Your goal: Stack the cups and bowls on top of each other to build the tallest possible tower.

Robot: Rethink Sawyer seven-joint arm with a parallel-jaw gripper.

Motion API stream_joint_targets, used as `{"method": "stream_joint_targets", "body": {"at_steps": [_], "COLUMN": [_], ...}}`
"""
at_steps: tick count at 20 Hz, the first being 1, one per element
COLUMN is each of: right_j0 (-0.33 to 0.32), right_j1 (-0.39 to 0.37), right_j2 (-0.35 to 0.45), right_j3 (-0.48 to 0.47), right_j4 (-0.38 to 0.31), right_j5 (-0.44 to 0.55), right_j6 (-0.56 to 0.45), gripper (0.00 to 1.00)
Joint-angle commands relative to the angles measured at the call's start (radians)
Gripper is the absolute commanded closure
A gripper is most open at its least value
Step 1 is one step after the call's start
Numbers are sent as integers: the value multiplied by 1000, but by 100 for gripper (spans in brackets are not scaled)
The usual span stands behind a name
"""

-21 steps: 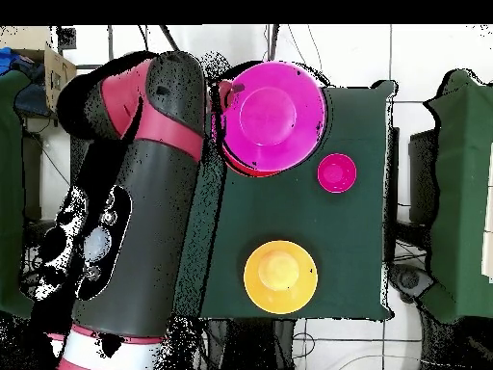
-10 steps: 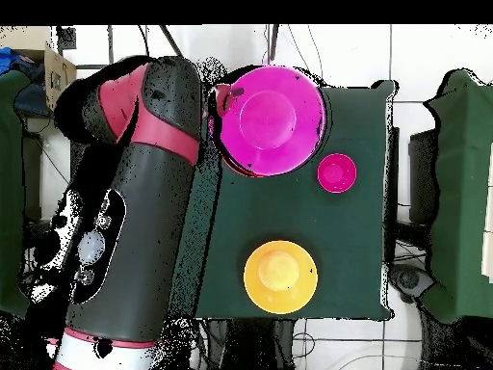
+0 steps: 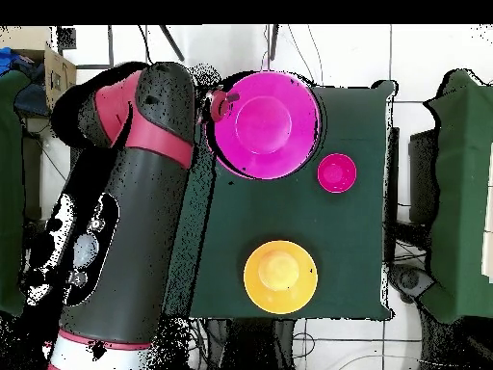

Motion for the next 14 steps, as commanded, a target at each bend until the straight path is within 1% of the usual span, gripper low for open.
{"method": "stream_joint_targets", "body": {"at_steps": [1, 14], "right_j0": [20, 21], "right_j1": [15, 11], "right_j2": [51, 54], "right_j3": [98, 120], "right_j4": [-65, -63], "right_j5": [-48, -80], "right_j6": [62, 66], "gripper": [100, 100]}}
